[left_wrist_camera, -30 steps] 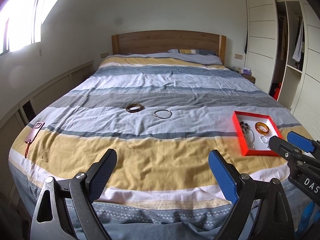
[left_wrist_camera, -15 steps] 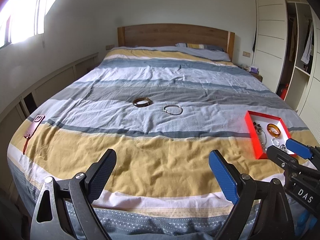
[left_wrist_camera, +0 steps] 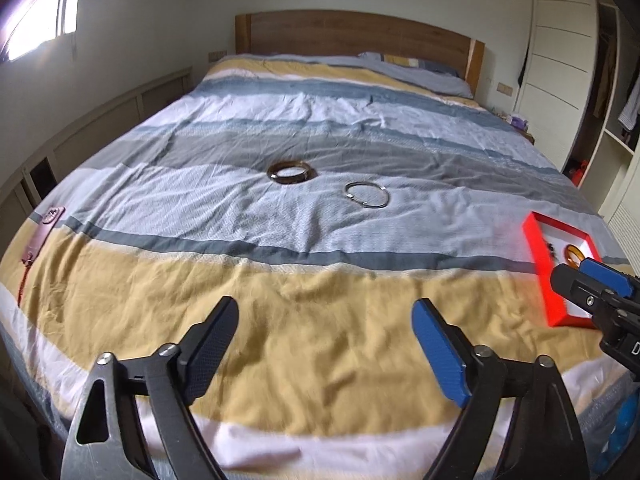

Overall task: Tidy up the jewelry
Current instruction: 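Withdraw both open tools from the box toward the remaining bangles, then grasp the dark horn bangle with the left tool while the right tool grasps the plain silver bangle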

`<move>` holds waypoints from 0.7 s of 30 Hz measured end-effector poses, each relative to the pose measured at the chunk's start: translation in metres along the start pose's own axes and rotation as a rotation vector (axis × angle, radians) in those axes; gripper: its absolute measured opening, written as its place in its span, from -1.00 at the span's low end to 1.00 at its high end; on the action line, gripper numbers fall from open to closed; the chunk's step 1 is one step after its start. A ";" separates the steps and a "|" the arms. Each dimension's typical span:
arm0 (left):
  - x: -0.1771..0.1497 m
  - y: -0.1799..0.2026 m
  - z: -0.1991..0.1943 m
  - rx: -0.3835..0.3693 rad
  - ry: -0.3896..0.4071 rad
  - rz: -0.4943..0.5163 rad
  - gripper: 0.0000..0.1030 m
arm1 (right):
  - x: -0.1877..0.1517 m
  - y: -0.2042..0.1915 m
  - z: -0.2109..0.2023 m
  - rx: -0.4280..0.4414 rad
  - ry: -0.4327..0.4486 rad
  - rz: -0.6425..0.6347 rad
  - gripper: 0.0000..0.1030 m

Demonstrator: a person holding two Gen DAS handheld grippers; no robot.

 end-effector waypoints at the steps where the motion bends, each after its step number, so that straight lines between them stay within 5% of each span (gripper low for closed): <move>1: 0.003 -0.006 0.007 0.000 -0.009 -0.006 0.61 | 0.004 -0.005 0.009 0.013 -0.006 -0.005 0.12; 9: 0.042 -0.059 0.075 -0.038 -0.056 -0.073 0.60 | 0.044 -0.039 0.081 0.086 -0.044 -0.032 0.12; 21: 0.126 -0.147 0.184 -0.043 -0.084 -0.177 0.19 | 0.096 -0.072 0.217 0.101 -0.110 -0.099 0.07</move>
Point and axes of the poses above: each gripper's, at about its wrist camera, not at the fingertips, and z roughly the way its jaws point, y to its right, x to its top, the point moved 6 cm from there along z, roughly the way its jaws point, and after that the axes turned 15 degrees about -x, right-handed, at the moved point
